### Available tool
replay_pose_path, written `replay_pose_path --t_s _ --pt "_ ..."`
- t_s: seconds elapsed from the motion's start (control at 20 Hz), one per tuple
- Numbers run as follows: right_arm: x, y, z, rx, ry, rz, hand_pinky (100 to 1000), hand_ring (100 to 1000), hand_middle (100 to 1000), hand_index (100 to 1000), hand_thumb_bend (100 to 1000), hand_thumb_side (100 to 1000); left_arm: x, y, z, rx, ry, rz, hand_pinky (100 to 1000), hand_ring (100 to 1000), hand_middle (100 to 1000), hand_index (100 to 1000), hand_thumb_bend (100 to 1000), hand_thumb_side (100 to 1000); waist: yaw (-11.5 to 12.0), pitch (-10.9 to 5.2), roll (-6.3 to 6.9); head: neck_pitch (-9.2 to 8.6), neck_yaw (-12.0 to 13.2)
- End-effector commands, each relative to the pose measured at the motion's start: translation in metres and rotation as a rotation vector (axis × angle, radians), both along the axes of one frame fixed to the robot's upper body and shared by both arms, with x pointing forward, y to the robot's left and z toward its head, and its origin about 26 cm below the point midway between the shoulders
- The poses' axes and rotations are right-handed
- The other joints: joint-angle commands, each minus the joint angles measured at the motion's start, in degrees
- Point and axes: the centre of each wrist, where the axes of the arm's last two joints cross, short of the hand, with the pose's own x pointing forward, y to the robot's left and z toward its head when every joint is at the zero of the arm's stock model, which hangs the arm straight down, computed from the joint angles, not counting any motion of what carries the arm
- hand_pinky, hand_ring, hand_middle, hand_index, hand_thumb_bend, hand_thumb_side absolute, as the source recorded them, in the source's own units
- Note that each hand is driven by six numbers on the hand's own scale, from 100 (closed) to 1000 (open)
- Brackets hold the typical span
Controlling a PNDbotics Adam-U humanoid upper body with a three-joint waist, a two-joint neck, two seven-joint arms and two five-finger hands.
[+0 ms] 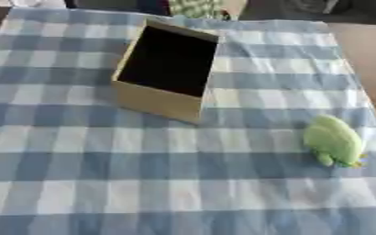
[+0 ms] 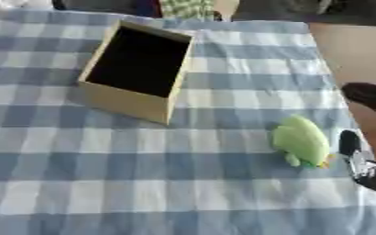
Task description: Pick up objects on the table and place them in the box.
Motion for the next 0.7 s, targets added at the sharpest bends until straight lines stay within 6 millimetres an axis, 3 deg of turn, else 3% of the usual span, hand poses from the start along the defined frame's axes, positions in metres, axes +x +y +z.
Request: replay_pose_path --t_s 0.05,0.2,0.45,0.5,0.55,0.7 --pt "-0.0003 -0.0025 0.0097 -0.005 -0.07 0.04 818 808 763 858 100 774 -0.0019 0.0022 0.0085 0.014 -0.034 0.008 414 745 790 625 100 758 0.0 -1.0 0.13 -0.54 -0.2" --pt "-0.0013 -0.0035 0.01 -0.04 -0.043 0.011 828 816 772 864 100 791 -0.0019 0.0022 0.0086 0.015 -0.034 0.008 414 745 789 625 100 758 0.0 -0.99 0.13 -0.52 -0.2" --pt "-0.0034 -0.0073 0.0128 -0.153 0.042 -0.072 863 846 801 879 100 718 -0.0019 0.0021 0.0089 0.017 -0.034 0.008 414 745 790 625 100 758 0.0 -1.01 0.1 -0.54 -0.2" --pt "-0.0034 -0.0072 0.0128 -0.177 0.063 -0.086 869 852 800 882 100 647 -0.0018 0.002 0.0089 0.017 -0.034 0.008 414 745 789 625 100 758 0.0 -1.02 0.1 -0.54 -0.2" --pt "-0.0034 -0.0069 0.0126 -0.201 0.086 -0.097 878 859 815 886 100 720 -0.0018 0.002 0.0089 0.018 -0.034 0.008 414 745 789 625 100 758 0.0 -1.02 0.09 -0.6 -0.2" --pt "-0.0039 -0.0055 0.0105 -0.279 0.152 -0.109 898 877 832 894 100 715 -0.0019 0.002 0.0088 0.019 -0.033 0.008 413 745 789 624 100 758 0.0 -1.07 0.07 -0.65 -0.3"
